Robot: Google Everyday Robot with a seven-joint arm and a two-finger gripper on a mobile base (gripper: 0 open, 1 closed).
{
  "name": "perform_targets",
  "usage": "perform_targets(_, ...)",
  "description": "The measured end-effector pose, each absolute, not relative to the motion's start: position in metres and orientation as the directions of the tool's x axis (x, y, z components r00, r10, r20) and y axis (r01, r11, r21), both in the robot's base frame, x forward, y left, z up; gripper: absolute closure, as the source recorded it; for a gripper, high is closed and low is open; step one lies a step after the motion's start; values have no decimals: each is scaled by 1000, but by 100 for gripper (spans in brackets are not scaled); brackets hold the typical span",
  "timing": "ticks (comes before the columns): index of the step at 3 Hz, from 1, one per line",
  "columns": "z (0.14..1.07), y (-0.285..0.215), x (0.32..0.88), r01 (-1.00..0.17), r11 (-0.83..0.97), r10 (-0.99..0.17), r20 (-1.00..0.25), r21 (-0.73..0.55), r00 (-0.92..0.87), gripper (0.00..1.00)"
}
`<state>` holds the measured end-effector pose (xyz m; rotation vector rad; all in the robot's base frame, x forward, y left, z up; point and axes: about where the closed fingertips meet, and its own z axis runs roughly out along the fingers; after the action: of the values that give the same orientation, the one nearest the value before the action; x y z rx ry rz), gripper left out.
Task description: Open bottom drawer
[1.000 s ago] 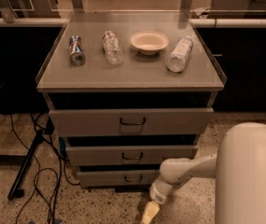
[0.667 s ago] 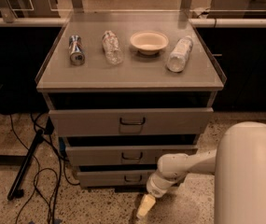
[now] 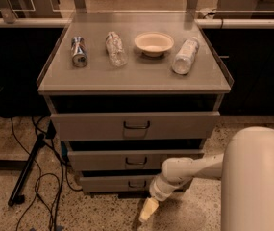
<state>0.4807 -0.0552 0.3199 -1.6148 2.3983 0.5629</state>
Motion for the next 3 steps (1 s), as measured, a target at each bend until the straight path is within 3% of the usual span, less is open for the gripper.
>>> perform_targets(1, 312, -55, 476, -921, 327, -842, -379, 210, -385, 0)
perform_targets(3, 276, -51, 527, -920, 348, -810, -436, 182, -392, 0)
